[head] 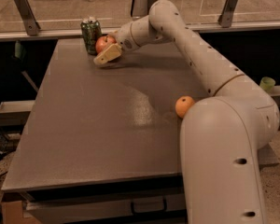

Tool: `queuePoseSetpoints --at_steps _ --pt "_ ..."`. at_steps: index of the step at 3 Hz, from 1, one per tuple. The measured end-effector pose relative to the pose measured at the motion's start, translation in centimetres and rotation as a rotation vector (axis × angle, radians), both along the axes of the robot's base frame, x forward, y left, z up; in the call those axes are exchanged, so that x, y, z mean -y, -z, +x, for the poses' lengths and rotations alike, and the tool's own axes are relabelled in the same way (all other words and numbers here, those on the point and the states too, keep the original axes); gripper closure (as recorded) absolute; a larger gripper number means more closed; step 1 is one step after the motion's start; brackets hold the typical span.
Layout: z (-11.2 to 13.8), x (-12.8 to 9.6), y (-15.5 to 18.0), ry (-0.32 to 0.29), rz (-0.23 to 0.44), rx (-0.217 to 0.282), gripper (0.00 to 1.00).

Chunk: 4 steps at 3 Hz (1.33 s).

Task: Move apple near green can

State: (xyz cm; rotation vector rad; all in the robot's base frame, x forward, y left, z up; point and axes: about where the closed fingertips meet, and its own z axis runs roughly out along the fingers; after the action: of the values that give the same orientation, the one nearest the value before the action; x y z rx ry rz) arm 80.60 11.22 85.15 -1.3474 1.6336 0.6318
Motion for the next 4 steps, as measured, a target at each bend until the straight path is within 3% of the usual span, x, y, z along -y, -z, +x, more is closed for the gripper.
queuePoseSetpoints --at_steps 1,2,3,4 --pt "-0.1 0.2 -0.2 0.003 0.001 0.002 0.00" --pt "-1.1 3.1 -2.6 0.054 0.016 0.052 0.00" --pt "-4.5 7.0 -8.7 0.109 0.047 0.199 0.00" --pt "-10.5 8.4 -15.0 0.138 0.113 0.371 0.00"
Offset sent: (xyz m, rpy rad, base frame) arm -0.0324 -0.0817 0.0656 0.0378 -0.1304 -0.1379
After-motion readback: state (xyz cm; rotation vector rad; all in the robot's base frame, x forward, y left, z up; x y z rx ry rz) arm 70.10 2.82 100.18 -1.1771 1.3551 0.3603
